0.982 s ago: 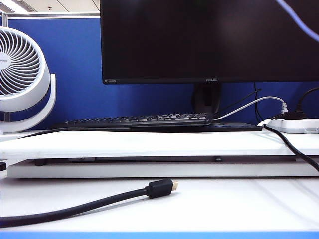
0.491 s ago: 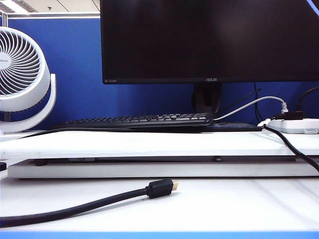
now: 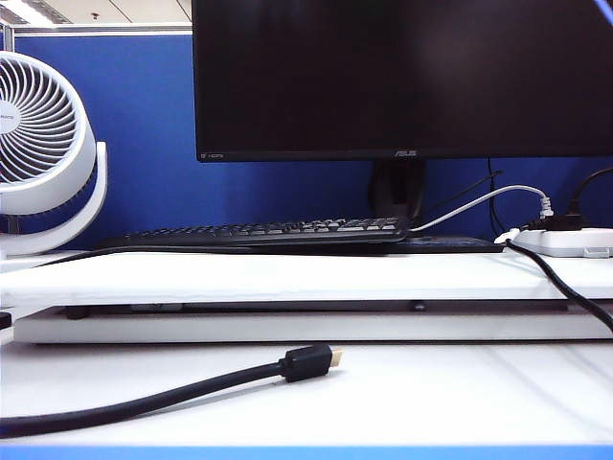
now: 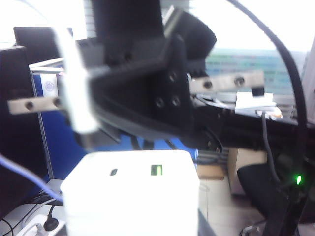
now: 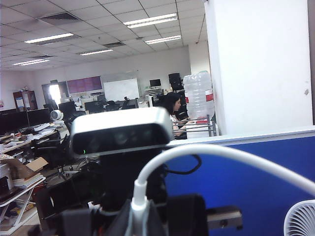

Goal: Pick up the Type-C charging cable and the charging base, insert one end of the Type-C charger into the corresponding slot on the base, and finally place the plugged-in charger back on the table.

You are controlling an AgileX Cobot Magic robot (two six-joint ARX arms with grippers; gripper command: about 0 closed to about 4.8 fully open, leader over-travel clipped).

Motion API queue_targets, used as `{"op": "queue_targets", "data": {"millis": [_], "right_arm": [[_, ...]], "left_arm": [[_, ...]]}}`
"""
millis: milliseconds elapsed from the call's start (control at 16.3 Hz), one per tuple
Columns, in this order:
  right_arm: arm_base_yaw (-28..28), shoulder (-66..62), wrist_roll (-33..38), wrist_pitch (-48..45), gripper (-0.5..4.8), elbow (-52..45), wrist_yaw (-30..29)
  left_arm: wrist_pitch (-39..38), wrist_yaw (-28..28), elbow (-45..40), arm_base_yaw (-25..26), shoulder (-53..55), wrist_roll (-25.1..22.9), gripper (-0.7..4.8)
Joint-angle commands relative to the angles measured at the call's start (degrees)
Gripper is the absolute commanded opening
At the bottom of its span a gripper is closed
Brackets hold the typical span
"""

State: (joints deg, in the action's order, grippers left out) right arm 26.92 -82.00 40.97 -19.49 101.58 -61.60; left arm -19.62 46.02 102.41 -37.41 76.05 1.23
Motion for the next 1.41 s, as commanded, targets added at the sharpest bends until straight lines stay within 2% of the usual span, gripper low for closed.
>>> {"op": "queue_targets", "data": {"millis": [61, 1412], "right_arm": [[0.00, 0.28, 0.15, 0.35, -0.01, 0.15, -0.26], [0.09, 1.33, -3.52, 5.60, -0.01, 0.07, -1.14]], "left_arm": [[3.85, 0.26, 0.28, -0.02, -0.24, 2.32, -0.06], [3.85, 0.72, 0.28, -0.02, -0.24, 3.72, -0.06]]}}
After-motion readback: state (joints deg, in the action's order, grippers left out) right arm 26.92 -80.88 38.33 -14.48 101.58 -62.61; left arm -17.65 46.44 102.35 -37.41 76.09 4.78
